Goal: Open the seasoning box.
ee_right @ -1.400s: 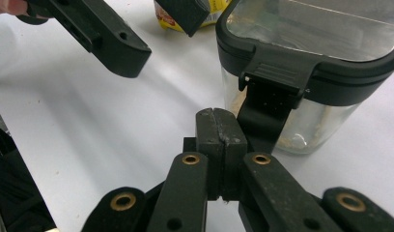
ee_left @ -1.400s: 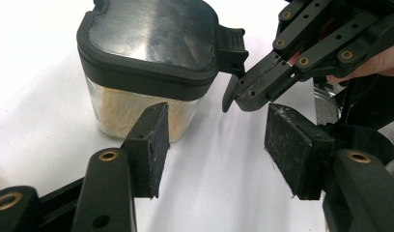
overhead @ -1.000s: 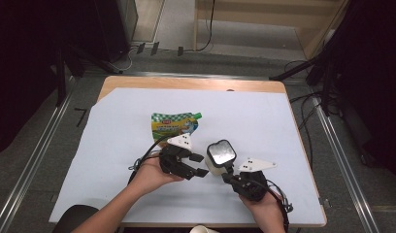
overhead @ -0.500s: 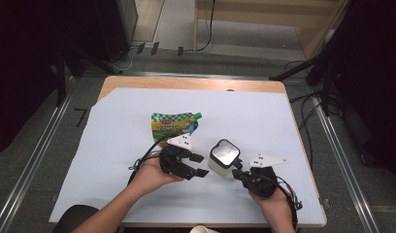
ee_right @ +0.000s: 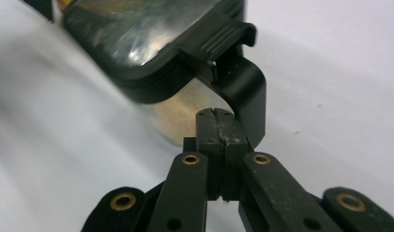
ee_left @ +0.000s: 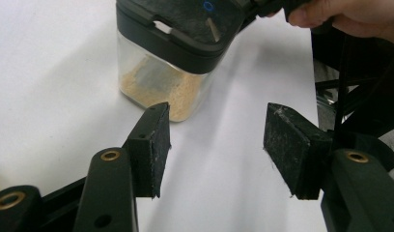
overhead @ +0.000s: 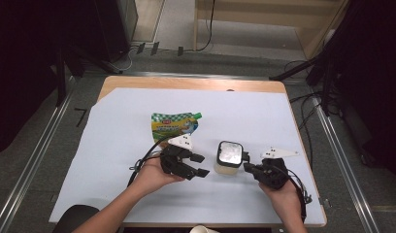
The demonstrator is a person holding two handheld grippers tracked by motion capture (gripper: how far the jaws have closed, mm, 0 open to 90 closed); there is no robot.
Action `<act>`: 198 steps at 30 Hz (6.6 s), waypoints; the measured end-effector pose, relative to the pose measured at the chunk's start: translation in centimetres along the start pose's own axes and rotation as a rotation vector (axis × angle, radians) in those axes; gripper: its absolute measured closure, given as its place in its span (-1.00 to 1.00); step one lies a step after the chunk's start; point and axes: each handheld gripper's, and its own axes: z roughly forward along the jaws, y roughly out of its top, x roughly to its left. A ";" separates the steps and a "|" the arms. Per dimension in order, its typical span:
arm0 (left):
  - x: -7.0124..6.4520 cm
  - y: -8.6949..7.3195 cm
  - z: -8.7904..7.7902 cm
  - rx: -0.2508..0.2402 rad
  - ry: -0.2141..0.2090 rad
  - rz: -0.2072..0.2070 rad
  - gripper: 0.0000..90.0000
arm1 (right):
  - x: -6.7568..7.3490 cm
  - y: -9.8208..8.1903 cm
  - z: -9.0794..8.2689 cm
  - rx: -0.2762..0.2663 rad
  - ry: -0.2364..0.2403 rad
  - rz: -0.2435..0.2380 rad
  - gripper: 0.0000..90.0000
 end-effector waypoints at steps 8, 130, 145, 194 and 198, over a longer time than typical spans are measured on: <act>0.2 0.1 0.5 -0.005 0.004 -0.016 -0.04 | -1.9 0.9 0.6 -0.030 -0.050 0.021 1.00; -2.3 3.8 4.1 -0.047 0.162 0.168 -0.58 | 0.2 2.2 2.0 -0.021 -0.072 -0.041 1.00; -2.8 4.9 3.7 -0.052 0.030 0.112 0.13 | 0.6 2.2 1.9 -0.016 -0.069 -0.055 1.00; -0.9 4.0 -1.5 -0.049 -0.053 0.041 0.04 | 5.5 0.0 -0.3 -0.020 0.073 -0.112 1.00; -0.6 3.8 -1.7 -0.045 -0.027 0.040 -0.04 | 5.2 0.0 0.4 -0.009 0.084 -0.116 1.00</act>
